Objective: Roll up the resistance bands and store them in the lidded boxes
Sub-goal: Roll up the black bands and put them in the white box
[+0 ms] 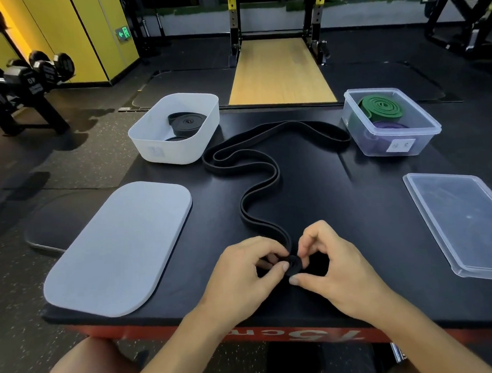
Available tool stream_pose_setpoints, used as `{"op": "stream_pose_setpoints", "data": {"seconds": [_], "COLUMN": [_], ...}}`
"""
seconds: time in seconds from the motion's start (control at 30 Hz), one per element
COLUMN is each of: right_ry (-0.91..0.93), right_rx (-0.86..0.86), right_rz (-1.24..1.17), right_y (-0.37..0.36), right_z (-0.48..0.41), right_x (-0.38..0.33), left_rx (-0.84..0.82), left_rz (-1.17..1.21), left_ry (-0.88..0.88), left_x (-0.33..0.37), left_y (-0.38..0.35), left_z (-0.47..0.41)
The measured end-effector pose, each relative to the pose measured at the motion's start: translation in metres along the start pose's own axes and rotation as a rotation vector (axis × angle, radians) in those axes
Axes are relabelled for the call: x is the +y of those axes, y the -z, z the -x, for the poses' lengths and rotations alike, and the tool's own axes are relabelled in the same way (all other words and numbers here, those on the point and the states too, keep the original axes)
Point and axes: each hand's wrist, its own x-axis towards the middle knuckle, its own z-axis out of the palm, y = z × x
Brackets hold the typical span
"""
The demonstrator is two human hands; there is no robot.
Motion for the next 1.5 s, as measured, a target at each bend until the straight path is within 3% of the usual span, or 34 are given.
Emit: {"op": "stream_pose_setpoints", "data": {"seconds": [0.2,0.37,0.53,0.9,1.13,1.33,1.5], "right_ry": [0.008,0.076,0.331,0.432,0.369,0.328,0.278], "right_rx": [-0.018,-0.086,-0.124,0.112,0.148,0.109,0.142], "right_rz": [0.005,0.022,0.438,0.586,0.495,0.409,0.397], "right_y": [0.0,0.013,0.013,0.01,0.005,0.0,-0.009], "right_z": [0.0,-0.007,-0.027,-0.017,-0.006,-0.014,-0.02], "right_x": [0.006,0.011,0.02,0.024,0.021,0.018,0.018], "left_rx": [-0.083,-0.042,0.012,0.166,0.212,0.125,0.133], "left_rz": [-0.146,-0.253,-0.318,-0.366,-0.351,-0.077,0.036], "left_ry": [-0.118,-0.186,-0.238,-0.294,-0.212,0.024,0.086], "left_x": [-0.003,-0.003,-0.003,-0.004,-0.005,-0.004,-0.001], "left_y": [0.002,-0.002,-0.006,-0.018,-0.017,-0.008,-0.005], "left_z": [0.002,0.003,-0.001,0.0,-0.002,-0.005,-0.006]}}
